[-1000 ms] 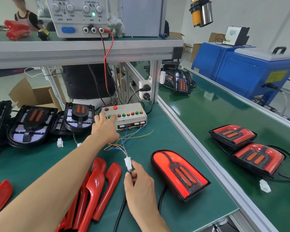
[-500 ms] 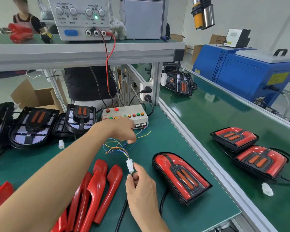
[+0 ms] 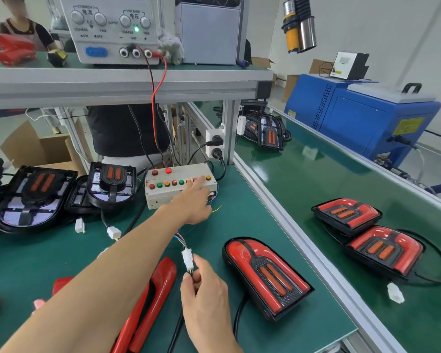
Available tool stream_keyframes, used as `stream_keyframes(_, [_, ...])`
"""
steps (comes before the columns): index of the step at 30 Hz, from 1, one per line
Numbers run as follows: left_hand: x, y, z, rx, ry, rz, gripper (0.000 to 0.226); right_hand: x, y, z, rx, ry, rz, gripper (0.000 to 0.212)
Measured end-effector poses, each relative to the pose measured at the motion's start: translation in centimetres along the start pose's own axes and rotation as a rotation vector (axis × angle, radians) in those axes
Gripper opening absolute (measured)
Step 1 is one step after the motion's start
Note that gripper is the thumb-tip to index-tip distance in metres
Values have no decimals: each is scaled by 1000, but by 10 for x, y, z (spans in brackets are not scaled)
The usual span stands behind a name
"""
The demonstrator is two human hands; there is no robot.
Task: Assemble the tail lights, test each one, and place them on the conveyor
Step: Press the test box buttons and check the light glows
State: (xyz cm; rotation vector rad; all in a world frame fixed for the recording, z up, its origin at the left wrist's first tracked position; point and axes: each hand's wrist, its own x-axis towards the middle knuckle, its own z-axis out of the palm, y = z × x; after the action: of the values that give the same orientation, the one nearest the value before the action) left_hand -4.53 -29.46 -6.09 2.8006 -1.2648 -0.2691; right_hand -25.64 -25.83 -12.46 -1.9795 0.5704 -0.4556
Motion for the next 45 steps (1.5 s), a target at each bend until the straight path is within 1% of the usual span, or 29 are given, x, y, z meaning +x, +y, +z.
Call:
stream_keyframes(2, [0,0,-1,-7,18,-9,40,0,0,0,1,0,-1,42])
stream_keyframes(7, [2,0,-7,22,10,-34,58,1,0,1,8,7,-3,41])
stream_keyframes(9, [1,2,-8,20,8,-44,62,1,1,2,7,12,-7,41])
stream_keyframes(17, [-1,6,-9,54,-4,-55,59,-1,-1,1,9,19,-10,40])
stream_keyframes(22, [0,5,-3,52,-16,-72,49,-1,-2,0,-1,23,-23,40])
stream_keyframes(28, [1,7,-6,59,-10,-75,56,-1,-2,1,4,31,-33,41])
stream_keyframes(41, [-1,10,-8,99,-44,-81,53,-1,0,2,31,23,-24,40])
stream_keyframes(43, [-2,8,-6,77,-47,-77,53,-1,2,2,33,25,-26,40])
stream_keyframes(45, [-5,4,-4,10,5,-44,47,-1,3,3,30,16,-19,40])
